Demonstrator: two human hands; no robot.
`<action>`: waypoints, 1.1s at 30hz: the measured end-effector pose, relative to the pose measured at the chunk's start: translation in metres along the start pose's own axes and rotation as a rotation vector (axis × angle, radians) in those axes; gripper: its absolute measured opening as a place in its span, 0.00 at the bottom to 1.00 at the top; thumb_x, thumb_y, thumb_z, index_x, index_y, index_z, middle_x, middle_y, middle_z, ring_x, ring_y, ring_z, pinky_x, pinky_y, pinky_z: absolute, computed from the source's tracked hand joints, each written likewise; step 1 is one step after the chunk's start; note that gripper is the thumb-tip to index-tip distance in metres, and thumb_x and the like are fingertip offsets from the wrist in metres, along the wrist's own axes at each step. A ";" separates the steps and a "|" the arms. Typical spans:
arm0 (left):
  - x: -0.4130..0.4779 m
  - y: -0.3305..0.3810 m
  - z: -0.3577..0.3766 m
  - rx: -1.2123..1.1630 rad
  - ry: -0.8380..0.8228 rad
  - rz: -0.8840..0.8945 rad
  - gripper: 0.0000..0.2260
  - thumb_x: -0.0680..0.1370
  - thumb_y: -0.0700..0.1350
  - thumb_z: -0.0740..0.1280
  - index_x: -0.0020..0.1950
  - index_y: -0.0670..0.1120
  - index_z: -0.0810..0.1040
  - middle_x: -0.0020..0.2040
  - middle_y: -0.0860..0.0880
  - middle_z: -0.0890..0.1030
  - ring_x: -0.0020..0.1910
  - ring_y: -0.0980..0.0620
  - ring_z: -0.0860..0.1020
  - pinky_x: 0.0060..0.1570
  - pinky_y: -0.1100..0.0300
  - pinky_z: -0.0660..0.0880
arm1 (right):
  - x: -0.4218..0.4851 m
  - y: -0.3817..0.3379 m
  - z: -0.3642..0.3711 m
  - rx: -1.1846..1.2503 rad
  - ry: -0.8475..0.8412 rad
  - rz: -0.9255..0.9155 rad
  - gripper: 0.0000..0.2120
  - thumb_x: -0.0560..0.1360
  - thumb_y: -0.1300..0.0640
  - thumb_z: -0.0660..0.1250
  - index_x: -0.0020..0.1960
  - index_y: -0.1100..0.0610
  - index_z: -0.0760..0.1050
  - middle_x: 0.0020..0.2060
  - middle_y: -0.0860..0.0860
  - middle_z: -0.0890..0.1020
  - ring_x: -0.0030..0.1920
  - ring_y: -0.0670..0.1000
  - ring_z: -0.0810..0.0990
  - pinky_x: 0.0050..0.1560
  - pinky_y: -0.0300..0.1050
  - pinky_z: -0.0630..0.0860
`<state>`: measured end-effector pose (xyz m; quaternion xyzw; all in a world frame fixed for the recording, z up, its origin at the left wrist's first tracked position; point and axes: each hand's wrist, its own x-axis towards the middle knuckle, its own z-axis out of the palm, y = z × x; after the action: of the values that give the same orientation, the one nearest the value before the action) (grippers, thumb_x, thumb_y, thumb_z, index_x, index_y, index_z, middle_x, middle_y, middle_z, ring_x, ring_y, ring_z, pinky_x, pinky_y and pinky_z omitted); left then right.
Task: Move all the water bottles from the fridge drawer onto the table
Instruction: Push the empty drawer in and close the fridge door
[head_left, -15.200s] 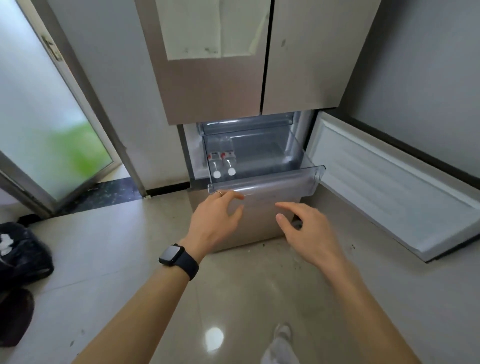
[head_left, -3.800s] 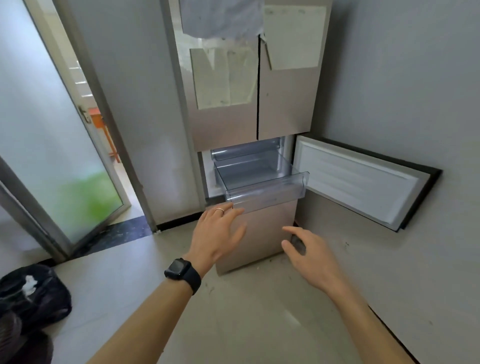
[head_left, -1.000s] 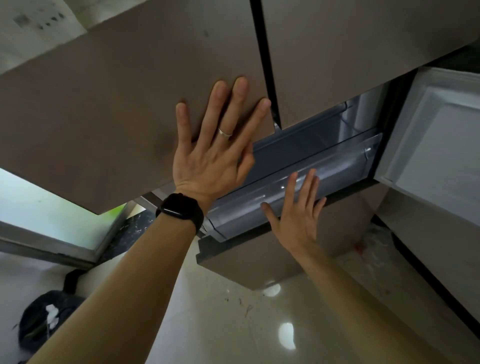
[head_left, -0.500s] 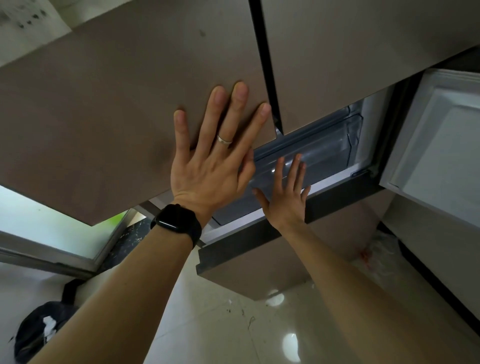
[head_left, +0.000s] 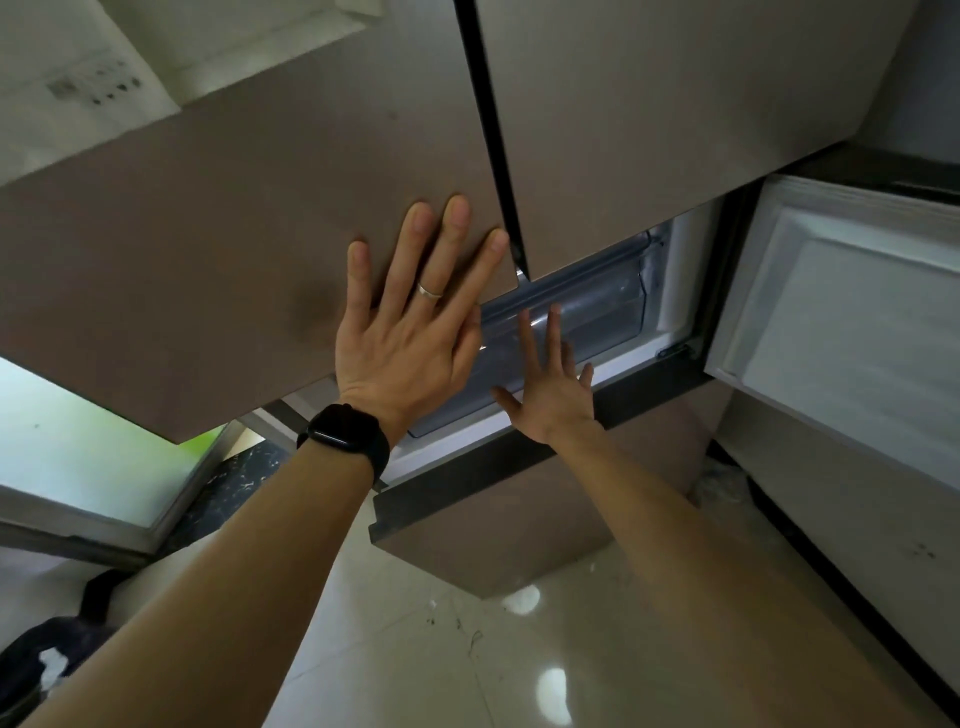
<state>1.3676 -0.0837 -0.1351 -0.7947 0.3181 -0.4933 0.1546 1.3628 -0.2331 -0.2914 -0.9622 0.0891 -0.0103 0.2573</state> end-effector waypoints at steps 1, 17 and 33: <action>-0.001 0.000 -0.003 -0.017 -0.032 -0.002 0.27 0.84 0.55 0.56 0.82 0.56 0.54 0.81 0.51 0.44 0.80 0.51 0.36 0.75 0.45 0.33 | -0.005 0.001 -0.009 -0.028 -0.034 -0.018 0.46 0.78 0.32 0.59 0.79 0.43 0.29 0.79 0.52 0.31 0.80 0.63 0.43 0.74 0.73 0.48; 0.036 0.083 -0.105 -0.990 -0.259 -0.088 0.26 0.78 0.45 0.62 0.77 0.53 0.68 0.81 0.45 0.59 0.81 0.44 0.54 0.76 0.36 0.55 | -0.234 0.040 -0.212 0.196 0.130 0.285 0.19 0.80 0.42 0.64 0.68 0.46 0.77 0.65 0.46 0.80 0.65 0.48 0.77 0.62 0.36 0.67; 0.199 0.115 -0.095 -0.740 -0.177 0.103 0.27 0.78 0.51 0.62 0.77 0.52 0.69 0.80 0.42 0.60 0.81 0.42 0.54 0.75 0.34 0.46 | -0.271 0.152 -0.331 0.085 0.675 0.542 0.20 0.80 0.47 0.65 0.69 0.52 0.75 0.68 0.51 0.77 0.70 0.56 0.72 0.73 0.52 0.66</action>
<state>1.3049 -0.2948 -0.0185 -0.8192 0.4995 -0.2664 -0.0912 1.0496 -0.4776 -0.0724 -0.8353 0.4170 -0.2599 0.2464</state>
